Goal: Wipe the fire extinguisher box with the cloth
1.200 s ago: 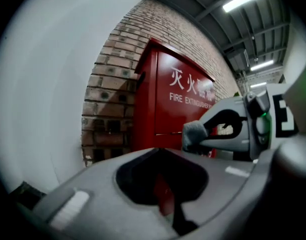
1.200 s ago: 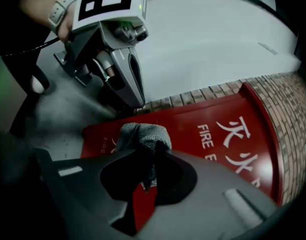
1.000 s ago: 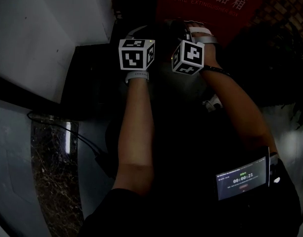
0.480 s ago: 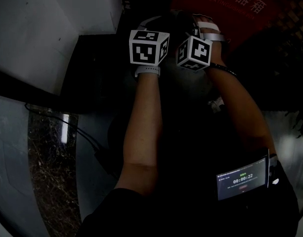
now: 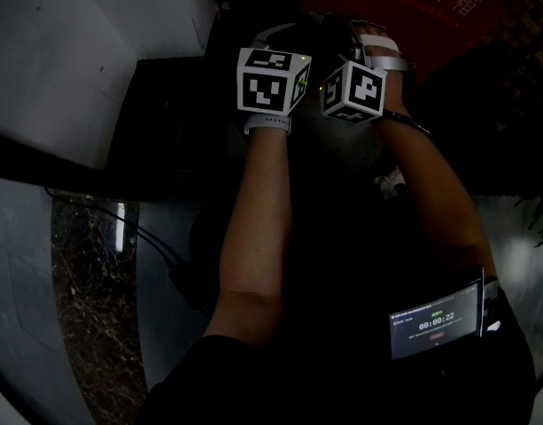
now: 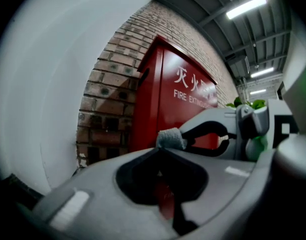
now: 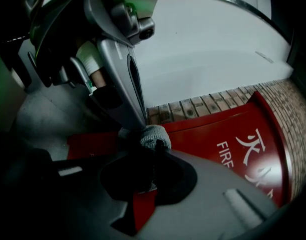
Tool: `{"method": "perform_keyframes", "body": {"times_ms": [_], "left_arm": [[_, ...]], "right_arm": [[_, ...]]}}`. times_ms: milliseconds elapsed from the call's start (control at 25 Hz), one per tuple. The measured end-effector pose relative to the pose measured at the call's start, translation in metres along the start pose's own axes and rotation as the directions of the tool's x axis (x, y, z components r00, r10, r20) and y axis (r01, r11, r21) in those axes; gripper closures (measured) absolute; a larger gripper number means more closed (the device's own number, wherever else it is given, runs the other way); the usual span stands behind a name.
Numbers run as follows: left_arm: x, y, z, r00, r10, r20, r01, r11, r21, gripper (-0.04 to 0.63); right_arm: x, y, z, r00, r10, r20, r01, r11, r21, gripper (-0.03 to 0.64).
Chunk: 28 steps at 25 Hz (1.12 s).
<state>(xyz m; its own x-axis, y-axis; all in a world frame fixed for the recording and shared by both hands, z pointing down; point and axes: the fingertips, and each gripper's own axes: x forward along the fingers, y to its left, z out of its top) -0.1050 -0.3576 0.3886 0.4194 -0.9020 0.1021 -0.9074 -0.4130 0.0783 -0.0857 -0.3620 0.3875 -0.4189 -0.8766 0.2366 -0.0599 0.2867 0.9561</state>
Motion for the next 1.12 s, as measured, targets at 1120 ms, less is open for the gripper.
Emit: {"method": "perform_keyframes", "body": {"times_ms": [1120], "left_arm": [[0.044, -0.149, -0.003, 0.965, -0.264, -0.013, 0.263, 0.956, 0.127, 0.592]], "right_arm": [[-0.047, -0.009, -0.13, 0.989, -0.018, -0.148, 0.022, 0.999, 0.029, 0.584]]}}
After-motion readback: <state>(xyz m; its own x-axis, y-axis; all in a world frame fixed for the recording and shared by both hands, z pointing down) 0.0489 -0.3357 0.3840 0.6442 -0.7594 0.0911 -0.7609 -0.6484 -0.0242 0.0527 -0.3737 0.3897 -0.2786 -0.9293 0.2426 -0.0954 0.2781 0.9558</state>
